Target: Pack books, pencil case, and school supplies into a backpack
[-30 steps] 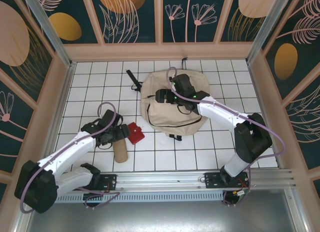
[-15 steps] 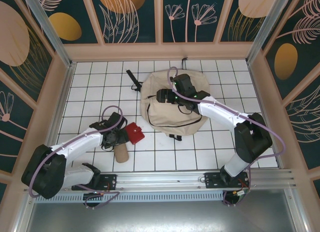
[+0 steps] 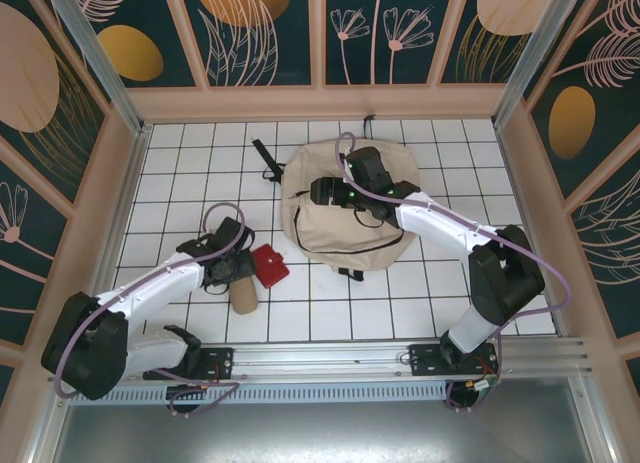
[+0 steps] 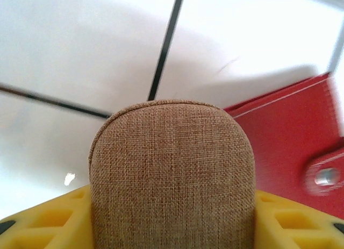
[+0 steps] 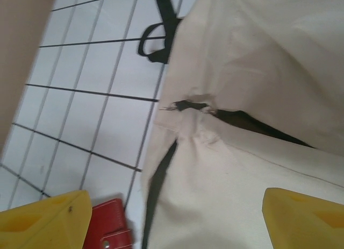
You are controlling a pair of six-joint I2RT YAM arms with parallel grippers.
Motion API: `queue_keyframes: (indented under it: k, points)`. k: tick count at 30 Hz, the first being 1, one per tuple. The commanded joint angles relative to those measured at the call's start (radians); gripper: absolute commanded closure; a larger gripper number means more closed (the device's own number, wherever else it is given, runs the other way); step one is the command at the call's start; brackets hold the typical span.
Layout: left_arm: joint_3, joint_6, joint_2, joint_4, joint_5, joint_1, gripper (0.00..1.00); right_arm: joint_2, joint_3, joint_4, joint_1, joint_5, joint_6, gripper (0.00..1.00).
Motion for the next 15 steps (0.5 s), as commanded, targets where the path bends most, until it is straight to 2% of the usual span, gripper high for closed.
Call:
queue_keyframes:
  k: [1,5,9,15]
  points:
    - [0.124,0.047,-0.062,0.018,-0.064,-0.007,0.55,-0.007,-0.036,0.114,0.005,-0.15,0.019,0.17]
    - [0.159,0.058,-0.127,0.198,-0.057,-0.008,0.57,-0.038,-0.111,0.23,0.033,-0.268,0.019,0.19]
    - [0.209,0.045,-0.087,0.329,0.0,-0.007,0.56,-0.083,-0.149,0.291,0.071,-0.295,0.042,0.19]
    - [0.277,0.037,0.007,0.39,0.043,-0.007,0.55,-0.122,-0.241,0.429,0.132,-0.38,0.029,0.2]
